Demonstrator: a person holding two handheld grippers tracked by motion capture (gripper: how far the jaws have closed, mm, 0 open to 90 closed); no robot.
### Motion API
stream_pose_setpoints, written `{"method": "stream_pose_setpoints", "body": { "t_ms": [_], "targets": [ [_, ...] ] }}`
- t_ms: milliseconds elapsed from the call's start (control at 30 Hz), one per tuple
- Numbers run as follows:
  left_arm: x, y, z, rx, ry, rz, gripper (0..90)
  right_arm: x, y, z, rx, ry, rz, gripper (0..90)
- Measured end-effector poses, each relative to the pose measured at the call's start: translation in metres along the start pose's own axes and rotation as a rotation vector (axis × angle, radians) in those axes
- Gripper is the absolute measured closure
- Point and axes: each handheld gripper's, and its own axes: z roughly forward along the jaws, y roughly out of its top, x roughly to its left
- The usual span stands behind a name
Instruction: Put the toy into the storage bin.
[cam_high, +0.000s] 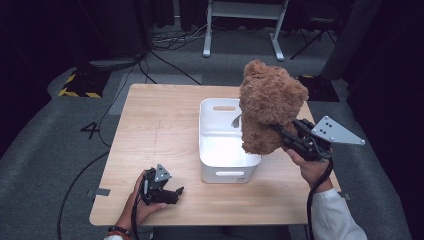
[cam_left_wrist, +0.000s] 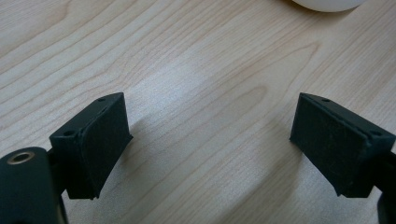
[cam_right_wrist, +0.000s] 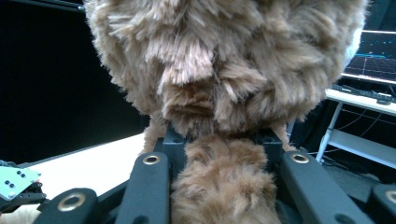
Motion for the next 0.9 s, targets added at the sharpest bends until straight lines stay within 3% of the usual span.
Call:
{"method": "stream_pose_setpoints", "body": {
  "t_ms": [367, 900],
  "targets": [
    [0.0, 0.0, 0.0, -0.001, 0.0, 0.001, 11.8, 0.012, 0.006, 0.015, -0.001, 0.033, -0.011, 66.5],
    [0.0, 0.0, 0.0, 0.0, 0.001, 0.002, 11.9, 0.031, 0.001, 0.04, 0.026, 0.087, -0.017, 66.5]
  ]
}}
